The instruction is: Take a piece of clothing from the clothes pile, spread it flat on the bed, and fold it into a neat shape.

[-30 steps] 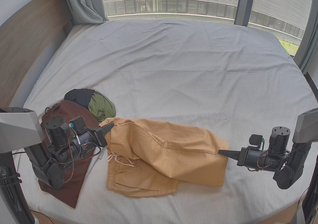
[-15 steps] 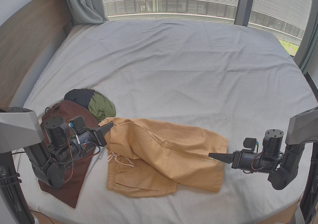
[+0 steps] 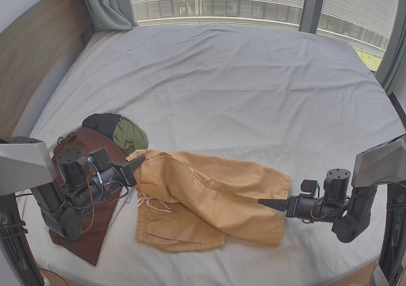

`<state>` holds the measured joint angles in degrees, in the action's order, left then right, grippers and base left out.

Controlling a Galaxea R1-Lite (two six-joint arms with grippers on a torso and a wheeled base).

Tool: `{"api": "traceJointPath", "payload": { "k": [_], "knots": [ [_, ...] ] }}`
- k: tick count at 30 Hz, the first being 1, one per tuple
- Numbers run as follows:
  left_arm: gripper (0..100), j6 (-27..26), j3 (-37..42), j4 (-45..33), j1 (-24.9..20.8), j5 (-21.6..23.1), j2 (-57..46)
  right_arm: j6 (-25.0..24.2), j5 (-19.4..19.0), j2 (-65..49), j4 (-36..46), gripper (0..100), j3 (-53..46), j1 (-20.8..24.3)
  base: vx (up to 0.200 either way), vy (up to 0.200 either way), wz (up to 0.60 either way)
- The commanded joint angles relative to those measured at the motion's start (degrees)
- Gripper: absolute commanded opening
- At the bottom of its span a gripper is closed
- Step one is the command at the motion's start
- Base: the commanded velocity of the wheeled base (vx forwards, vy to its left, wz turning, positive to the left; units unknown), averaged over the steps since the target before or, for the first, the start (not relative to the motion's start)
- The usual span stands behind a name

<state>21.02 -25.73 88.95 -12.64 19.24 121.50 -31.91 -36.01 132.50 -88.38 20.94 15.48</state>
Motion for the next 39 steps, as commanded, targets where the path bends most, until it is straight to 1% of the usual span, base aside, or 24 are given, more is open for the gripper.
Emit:
{"api": "traceJointPath", "payload": {
  "k": [1,10,15,16,29,33,39],
  "knots": [
    [0,0.1,0.0,0.1,0.0,0.0,0.1,-0.2,0.0,1.3,0.0,100,0.9,1.2,0.0,0.0,0.0],
    [0,0.0,0.0,0.1,0.0,0.0,0.0,-0.2,0.1,2.6,-0.2,100,2.0,2.8,0.0,0.0,0.0],
    [0,0.1,-0.1,0.1,0.1,0.0,0.1,-0.2,2.1,3.4,-0.3,100,2.6,2.4,0.0,0.0,0.0],
    [0,0.1,-0.1,0.1,0.1,0.0,0.1,-0.3,2.4,3.2,-0.3,0,2.7,2.4,0.0,0.0,0.0],
    [0,0.3,-1.4,0.1,0.2,0.3,-0.3,0.1,2.5,-0.2,-0.3,0,2.0,2.2,0.0,0.0,0.0],
    [0,0.3,-2.4,0.1,0.3,1.4,-0.8,0.1,2.6,-4.1,-0.3,0,2.0,2.1,0.0,0.0,0.0],
    [0,0.3,-3.1,0.1,0.2,1.7,-2.4,0.3,2.6,-9.6,-0.1,0,2.0,2.1,0.0,0.0,0.0]
  ]
}}
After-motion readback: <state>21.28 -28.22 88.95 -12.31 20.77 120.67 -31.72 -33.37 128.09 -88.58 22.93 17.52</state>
